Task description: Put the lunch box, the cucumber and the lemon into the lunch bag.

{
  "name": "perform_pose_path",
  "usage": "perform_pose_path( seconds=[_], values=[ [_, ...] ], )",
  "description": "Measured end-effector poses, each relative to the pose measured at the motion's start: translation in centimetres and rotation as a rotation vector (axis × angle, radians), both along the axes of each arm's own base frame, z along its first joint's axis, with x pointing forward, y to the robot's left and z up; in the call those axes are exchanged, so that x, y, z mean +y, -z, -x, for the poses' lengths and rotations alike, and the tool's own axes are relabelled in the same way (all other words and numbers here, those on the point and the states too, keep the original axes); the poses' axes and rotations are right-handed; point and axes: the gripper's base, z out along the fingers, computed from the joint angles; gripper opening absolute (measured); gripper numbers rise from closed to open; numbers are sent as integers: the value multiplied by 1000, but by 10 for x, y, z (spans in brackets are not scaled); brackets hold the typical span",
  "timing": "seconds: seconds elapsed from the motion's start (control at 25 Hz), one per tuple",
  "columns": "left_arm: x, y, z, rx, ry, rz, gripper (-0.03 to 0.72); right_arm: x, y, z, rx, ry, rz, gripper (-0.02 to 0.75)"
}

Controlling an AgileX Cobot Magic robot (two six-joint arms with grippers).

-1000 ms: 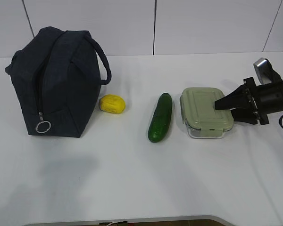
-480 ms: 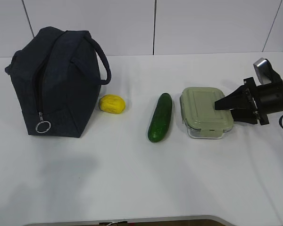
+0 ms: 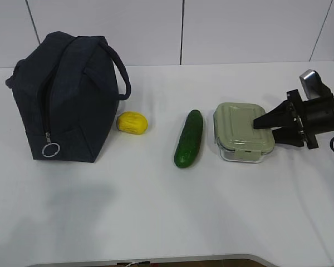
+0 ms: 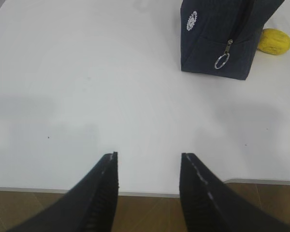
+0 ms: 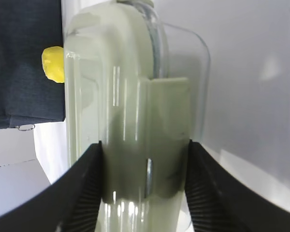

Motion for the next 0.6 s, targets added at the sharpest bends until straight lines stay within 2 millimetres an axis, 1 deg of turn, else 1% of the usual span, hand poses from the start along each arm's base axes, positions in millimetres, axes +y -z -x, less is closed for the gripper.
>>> perform_pose_path(
  seconds=[0.4,0.6],
  values=[
    [0,0,0,0,0,0,305,-2,-15,0,41,60,22,379],
    [0,0,0,0,1,-2,305,0,-31,1,19,63,34,379]
  ],
)
